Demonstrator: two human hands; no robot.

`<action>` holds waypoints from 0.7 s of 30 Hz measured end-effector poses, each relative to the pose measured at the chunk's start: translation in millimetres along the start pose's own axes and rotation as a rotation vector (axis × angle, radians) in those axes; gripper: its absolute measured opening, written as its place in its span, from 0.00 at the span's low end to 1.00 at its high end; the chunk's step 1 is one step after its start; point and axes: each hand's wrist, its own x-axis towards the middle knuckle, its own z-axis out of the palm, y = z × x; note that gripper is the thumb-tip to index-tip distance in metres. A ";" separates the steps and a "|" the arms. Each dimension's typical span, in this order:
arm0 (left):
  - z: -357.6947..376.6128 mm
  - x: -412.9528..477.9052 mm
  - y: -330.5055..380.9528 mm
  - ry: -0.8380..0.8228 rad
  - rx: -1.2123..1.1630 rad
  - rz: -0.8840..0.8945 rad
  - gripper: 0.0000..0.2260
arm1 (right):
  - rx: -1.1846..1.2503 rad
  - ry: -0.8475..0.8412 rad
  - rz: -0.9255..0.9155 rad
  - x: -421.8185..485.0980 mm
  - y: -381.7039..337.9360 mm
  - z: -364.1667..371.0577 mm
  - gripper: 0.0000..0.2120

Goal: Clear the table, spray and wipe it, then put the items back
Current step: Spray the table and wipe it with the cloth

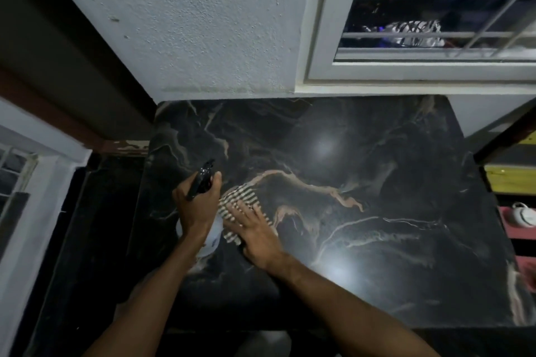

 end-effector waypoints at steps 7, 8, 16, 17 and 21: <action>3.4 -39.6 20.7 -0.046 -0.035 0.006 0.16 | 0.090 0.297 0.516 -63.5 61.8 -67.9 0.35; 7.7 -45.3 24.8 -0.050 -0.035 0.013 0.18 | 0.072 0.239 0.408 -71.4 51.0 -60.5 0.37; 60.5 -102.6 82.4 -0.106 -0.055 0.113 0.17 | 0.085 0.324 0.552 -156.7 132.4 -132.8 0.36; 69.3 -109.6 89.3 -0.101 -0.060 0.110 0.15 | 0.076 0.299 0.516 -165.5 136.9 -138.4 0.37; 107.7 -141.9 126.3 -0.050 -0.091 0.069 0.13 | 0.015 0.090 0.097 -203.4 171.6 -153.8 0.36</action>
